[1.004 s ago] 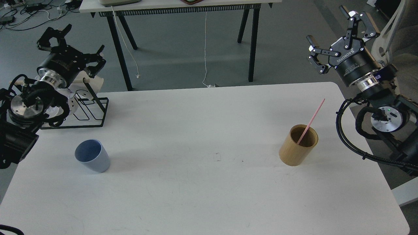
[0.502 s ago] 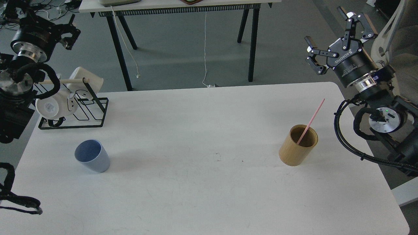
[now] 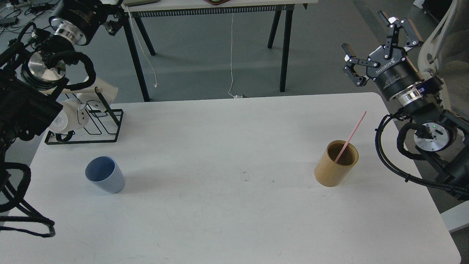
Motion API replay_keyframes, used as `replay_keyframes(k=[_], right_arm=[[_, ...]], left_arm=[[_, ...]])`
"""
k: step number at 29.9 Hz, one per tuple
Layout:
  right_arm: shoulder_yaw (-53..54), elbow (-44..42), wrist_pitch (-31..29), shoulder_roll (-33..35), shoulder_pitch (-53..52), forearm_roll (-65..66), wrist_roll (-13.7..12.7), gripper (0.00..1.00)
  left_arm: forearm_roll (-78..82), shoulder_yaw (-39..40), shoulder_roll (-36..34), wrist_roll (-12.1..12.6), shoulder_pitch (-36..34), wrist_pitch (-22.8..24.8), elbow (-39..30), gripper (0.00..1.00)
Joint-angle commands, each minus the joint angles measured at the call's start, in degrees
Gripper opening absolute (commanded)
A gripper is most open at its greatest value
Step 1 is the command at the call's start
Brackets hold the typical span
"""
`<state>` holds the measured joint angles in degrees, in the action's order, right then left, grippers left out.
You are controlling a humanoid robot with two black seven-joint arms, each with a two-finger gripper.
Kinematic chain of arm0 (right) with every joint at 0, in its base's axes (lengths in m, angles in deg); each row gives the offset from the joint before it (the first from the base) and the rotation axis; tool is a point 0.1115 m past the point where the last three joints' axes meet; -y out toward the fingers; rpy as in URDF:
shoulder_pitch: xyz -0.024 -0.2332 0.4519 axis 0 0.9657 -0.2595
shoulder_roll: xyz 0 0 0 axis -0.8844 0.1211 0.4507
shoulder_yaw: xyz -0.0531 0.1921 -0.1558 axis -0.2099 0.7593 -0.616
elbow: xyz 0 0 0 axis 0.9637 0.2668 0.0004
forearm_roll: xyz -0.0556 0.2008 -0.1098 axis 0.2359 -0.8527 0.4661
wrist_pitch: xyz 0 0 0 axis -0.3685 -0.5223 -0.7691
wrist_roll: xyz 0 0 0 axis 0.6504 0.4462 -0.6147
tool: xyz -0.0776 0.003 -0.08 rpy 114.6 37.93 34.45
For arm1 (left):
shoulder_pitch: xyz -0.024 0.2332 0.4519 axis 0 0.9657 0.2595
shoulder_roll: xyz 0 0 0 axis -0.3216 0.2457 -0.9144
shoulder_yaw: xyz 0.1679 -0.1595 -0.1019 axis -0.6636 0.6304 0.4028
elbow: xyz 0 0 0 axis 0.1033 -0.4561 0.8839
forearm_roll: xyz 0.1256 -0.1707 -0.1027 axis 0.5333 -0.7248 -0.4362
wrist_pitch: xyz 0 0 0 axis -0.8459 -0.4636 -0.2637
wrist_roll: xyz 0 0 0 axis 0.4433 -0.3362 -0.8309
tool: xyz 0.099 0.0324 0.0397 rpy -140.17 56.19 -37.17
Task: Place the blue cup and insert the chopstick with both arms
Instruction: 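Move the left gripper down toward the blue cup on the table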
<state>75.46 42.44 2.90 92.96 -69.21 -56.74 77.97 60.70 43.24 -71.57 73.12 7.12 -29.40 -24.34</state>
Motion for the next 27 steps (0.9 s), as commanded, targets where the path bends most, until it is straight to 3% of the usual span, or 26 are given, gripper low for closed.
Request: replay_keyframes(k=[1,4,8,17,23,25,27], right_arm=[[-0.01,-0.03,0.00,0.01,0.00,0.00,-0.01,0.99],[-0.01,-0.12,0.00,0.01,0.08,0.00,-0.01,0.99],[-0.01,-0.12,0.00,-0.08,0.44,0.00,-0.01,0.99],[-0.01,-0.74,0.00,-0.08,0.96,0.00,-0.01,0.99],[-0.01,-0.82,0.00,-0.16,1.05,0.00,-0.01,0.99],[-0.01,-0.74,0.00,-0.16,1.23,0.00,-0.01,0.99],[-0.01,-0.74,0.00,-0.16,1.40,0.00,-0.01,0.99]], left_arm=[[7.98,0.04,-6.62,-0.54,0.31,-0.01,-12.44,1.00],[19.75,0.65,-12.24,-2.73,1.45,-0.01,-18.68,1.00],[34.86,1.00,-19.97,-9.66,4.08,-0.01,-25.80,1.00],[65.80,1.88,-34.48,-22.65,10.58,-0.01,-42.07,1.00],[83.93,1.09,-37.75,-22.65,16.12,-0.58,-45.60,1.00],[84.48,0.83,-37.83,-22.65,18.40,-6.54,-45.51,1.00],[85.44,0.83,-38.18,-22.65,21.39,-7.70,-45.51,1.00]])
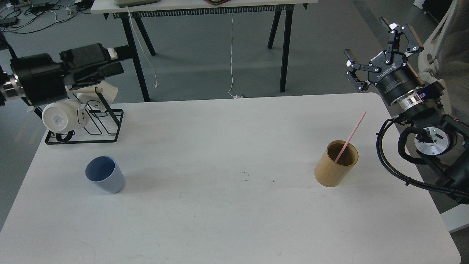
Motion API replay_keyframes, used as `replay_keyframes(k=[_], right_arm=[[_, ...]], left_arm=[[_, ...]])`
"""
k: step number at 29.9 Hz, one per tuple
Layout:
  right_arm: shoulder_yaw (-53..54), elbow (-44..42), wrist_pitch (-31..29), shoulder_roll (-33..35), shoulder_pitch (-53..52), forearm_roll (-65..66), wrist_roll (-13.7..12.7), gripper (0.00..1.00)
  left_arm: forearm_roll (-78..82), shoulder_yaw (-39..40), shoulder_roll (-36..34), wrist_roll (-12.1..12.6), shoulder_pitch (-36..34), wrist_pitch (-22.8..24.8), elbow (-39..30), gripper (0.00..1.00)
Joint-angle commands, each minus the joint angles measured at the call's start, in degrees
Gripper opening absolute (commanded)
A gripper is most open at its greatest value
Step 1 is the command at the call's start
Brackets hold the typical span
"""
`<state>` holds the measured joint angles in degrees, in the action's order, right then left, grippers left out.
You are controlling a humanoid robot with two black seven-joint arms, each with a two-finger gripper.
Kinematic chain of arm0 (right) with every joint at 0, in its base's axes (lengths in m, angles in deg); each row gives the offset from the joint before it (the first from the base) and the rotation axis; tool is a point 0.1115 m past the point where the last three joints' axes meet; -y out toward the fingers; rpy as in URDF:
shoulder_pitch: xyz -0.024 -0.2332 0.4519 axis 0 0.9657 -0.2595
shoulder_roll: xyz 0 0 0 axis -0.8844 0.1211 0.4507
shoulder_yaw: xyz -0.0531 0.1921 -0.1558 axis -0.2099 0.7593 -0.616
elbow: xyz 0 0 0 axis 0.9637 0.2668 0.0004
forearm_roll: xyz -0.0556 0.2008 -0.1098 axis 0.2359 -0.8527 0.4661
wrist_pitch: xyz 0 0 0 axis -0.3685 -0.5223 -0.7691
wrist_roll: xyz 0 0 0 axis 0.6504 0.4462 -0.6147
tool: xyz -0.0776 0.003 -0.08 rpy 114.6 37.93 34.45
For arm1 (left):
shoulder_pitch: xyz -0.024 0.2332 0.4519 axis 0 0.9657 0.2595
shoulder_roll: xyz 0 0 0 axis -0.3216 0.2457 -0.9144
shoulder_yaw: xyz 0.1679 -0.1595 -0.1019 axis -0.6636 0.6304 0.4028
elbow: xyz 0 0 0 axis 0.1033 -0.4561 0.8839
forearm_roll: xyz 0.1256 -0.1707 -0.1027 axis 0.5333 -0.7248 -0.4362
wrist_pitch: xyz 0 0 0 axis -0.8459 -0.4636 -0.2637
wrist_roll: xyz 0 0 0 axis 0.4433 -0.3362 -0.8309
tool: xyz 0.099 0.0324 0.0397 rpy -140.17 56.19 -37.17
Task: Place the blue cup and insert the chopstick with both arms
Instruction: 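Move the left gripper down toward the blue cup on the table, then grasp the blue cup with the left gripper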
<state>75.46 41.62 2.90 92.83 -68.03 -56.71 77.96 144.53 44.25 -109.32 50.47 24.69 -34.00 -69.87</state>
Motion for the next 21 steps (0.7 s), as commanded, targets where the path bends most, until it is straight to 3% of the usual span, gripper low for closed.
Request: replay_keyframes(k=[1,9,21], right_arm=[[-0.01,0.08,0.00,-0.12,0.30,-0.03,-0.01,0.99],[0.07,0.08,0.00,-0.03,0.92,-0.03,-0.01,0.99],[0.08,0.08,0.00,-0.12,1.62,-0.03,0.17,0.99]], left_arm=[[2.83,-0.18,-0.78,-0.01,5.40,-3.54,0.03,1.00],[23.74,-0.09,-3.59,-0.01,13.15,-14.52,0.03,1.00],[34.12,-0.09,-4.30,-0.01,13.33,-14.62,2.75,1.00]])
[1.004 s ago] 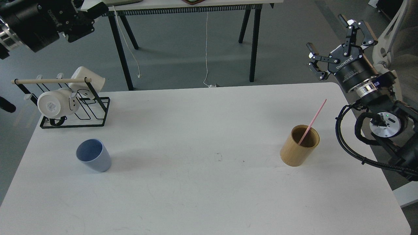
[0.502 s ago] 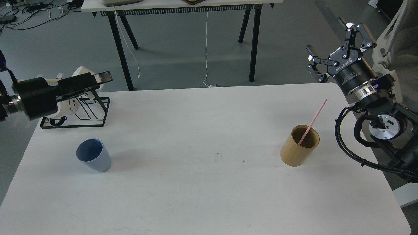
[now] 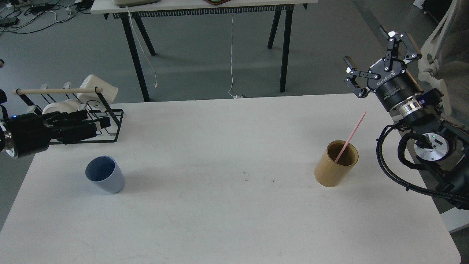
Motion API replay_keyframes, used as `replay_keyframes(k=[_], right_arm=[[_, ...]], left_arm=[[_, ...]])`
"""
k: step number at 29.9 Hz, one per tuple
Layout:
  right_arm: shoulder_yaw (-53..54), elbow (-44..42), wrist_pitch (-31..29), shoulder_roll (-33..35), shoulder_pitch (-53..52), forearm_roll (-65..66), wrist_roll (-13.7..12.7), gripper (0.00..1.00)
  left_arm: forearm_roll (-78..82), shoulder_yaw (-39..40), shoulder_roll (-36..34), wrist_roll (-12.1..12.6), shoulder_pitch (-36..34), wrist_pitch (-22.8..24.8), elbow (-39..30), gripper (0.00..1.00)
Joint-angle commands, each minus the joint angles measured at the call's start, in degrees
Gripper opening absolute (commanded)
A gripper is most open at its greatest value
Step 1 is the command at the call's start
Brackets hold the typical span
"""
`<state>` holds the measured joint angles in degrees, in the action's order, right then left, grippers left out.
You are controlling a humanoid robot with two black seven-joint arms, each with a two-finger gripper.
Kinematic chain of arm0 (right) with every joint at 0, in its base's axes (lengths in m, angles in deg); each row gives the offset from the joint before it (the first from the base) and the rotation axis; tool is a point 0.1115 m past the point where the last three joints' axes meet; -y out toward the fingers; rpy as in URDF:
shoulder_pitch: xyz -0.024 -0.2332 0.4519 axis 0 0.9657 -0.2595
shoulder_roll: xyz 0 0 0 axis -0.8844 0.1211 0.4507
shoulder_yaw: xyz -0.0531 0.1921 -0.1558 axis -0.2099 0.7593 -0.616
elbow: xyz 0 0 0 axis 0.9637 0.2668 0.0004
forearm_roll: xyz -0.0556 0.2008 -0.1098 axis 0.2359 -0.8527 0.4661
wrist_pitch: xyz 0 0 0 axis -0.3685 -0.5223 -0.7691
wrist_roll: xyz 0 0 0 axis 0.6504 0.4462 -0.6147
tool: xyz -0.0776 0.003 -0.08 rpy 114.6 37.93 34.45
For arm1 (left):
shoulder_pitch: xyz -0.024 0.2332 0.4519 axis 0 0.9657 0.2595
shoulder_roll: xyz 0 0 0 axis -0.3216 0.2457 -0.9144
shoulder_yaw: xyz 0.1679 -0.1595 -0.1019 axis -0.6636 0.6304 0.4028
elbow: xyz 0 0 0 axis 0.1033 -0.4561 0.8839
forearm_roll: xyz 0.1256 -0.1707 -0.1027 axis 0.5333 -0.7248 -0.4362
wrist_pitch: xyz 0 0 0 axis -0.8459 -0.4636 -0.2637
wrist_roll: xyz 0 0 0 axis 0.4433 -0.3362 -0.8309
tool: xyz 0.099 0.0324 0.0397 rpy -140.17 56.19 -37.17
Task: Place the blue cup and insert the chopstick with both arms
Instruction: 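Grasp the blue cup with the left gripper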
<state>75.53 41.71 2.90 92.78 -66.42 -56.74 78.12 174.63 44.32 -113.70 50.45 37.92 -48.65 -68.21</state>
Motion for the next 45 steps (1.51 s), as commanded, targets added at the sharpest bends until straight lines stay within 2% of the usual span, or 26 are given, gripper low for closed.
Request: replay_keyframes(k=[1,8,15,25,28,33,45], right_arm=[[0.09,0.08,0.00,-0.08,0.01,0.00,0.02,0.99],[0.53,-0.01,0.00,-0.08,0.19,0.00,0.02,0.99],[0.79,-0.01,0.00,-0.08,0.81,0.00,0.02,0.99],[0.79,-0.01,0.00,-0.08,0.81,0.00,0.02,0.99],[0.79,-0.01,0.00,-0.08,0.98,0.00,0.02,0.99],[0.79,-0.01,0.00,-0.07,1.33,0.00,0.02,0.99],[0.97,0.08,0.00,-0.08,1.68,0.00,0.02,0.99]], left_arm=[[5.94,-0.25,-0.01,0.02,0.09,0.02,1.26,1.00],[17.91,-0.34,1.22,0.02,0.53,0.11,6.01,1.00],[18.97,-3.59,4.47,0.02,0.89,0.11,8.55,1.00],[18.36,-3.59,6.84,0.02,1.15,0.29,8.91,1.00],[18.44,-3.68,8.77,0.02,1.15,0.29,11.18,0.99],[18.53,-3.68,11.32,0.02,1.24,0.29,15.15,0.96],[18.53,-4.56,11.50,0.02,2.64,0.20,15.59,0.87]])
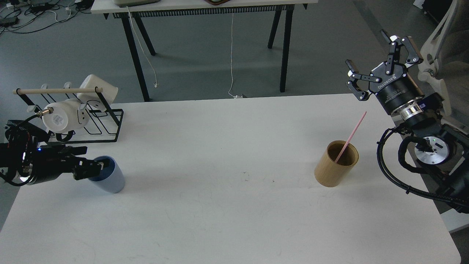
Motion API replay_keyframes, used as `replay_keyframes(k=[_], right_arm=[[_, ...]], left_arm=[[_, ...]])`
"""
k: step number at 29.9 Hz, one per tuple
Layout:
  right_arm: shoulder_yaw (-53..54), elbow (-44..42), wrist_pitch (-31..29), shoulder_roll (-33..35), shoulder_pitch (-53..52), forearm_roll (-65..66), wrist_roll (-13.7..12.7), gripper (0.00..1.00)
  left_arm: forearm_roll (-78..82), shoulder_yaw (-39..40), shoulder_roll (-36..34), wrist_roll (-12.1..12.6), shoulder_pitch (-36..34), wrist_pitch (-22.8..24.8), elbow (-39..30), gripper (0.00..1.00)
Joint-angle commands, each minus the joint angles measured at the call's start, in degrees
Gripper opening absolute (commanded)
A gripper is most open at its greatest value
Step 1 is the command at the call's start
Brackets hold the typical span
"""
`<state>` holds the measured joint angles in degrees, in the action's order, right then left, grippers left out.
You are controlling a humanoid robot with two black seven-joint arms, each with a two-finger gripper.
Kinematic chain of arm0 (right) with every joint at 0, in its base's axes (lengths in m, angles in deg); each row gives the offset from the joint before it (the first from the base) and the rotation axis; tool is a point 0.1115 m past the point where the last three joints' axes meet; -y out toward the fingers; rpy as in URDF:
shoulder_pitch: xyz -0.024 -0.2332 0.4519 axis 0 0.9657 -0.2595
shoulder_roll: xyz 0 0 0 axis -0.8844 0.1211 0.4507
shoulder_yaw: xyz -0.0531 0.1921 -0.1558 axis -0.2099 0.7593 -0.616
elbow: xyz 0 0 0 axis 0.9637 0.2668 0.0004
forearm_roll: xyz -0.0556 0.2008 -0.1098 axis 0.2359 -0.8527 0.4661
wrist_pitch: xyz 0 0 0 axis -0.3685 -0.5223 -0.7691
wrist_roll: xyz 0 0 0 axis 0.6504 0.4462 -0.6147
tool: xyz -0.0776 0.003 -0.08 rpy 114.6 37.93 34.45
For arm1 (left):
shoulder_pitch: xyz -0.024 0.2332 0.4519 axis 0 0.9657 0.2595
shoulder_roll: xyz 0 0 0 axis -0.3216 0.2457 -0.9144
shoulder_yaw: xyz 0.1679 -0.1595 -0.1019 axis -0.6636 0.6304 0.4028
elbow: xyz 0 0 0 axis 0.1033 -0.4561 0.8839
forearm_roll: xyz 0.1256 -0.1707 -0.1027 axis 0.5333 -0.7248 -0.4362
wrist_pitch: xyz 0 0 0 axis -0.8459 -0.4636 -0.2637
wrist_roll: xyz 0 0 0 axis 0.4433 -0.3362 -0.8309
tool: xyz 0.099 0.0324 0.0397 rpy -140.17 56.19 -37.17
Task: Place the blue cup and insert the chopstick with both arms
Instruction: 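Grasp the blue cup with the left gripper, then lift the blue cup and carry it toward the table center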
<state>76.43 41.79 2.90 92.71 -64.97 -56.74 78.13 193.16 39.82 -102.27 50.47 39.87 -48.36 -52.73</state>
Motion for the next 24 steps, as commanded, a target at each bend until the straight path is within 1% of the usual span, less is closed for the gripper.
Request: replay_keyframes(k=[1,5,7,10,12,14,15,16,18,19,21,24], right_arm=[[0.07,0.00,0.00,0.00,0.24,0.00,0.00,0.99],[0.33,0.00,0.00,0.00,0.33,0.00,0.00,0.99],[0.42,0.00,0.00,0.00,0.33,0.00,0.00,0.99],[0.43,0.00,0.00,0.09,0.33,0.00,0.00,0.99],[0.43,0.00,0.00,0.09,0.33,0.00,0.00,0.99],[0.43,0.00,0.00,0.09,0.50,0.00,0.00,0.99],[0.43,0.00,0.00,0.09,0.68,0.00,0.00,0.99],[0.43,0.09,0.00,0.09,0.68,0.00,0.00,0.99],[0.43,0.09,0.00,0.09,0.77,-0.09,0.00,0.99],[0.43,0.09,0.00,0.09,0.77,0.00,0.00,0.99],[0.43,0.09,0.00,0.09,1.03,-0.08,0.00,0.99],[0.51,0.09,0.00,0.09,1.12,-0.09,0.00,0.99]], left_arm=[[0.09,-0.05,0.16,0.00,0.87,-0.09,0.28,0.86],[0.27,-0.05,2.18,0.00,1.22,-0.17,2.13,0.80],[0.35,-0.67,2.54,0.00,1.22,-0.26,2.74,0.73],[0.36,-2.07,2.80,0.00,1.22,-0.70,3.19,0.54],[0.36,-2.16,3.24,0.00,1.22,-0.96,3.45,0.48],[0.36,-2.25,3.42,0.00,1.22,-1.14,3.89,0.46],[0.36,-2.34,3.42,0.00,1.22,-1.14,3.89,0.43],[0.44,-2.43,3.42,0.00,1.22,-1.14,3.89,0.33],[0.44,-2.43,3.42,0.00,1.13,-1.14,3.89,0.10],[0.53,-2.43,3.42,0.00,1.13,-1.23,3.89,0.04],[0.53,-2.43,3.42,0.00,1.13,-1.84,3.89,0.01],[0.53,-2.43,3.33,0.00,1.05,-2.90,3.36,0.00]])
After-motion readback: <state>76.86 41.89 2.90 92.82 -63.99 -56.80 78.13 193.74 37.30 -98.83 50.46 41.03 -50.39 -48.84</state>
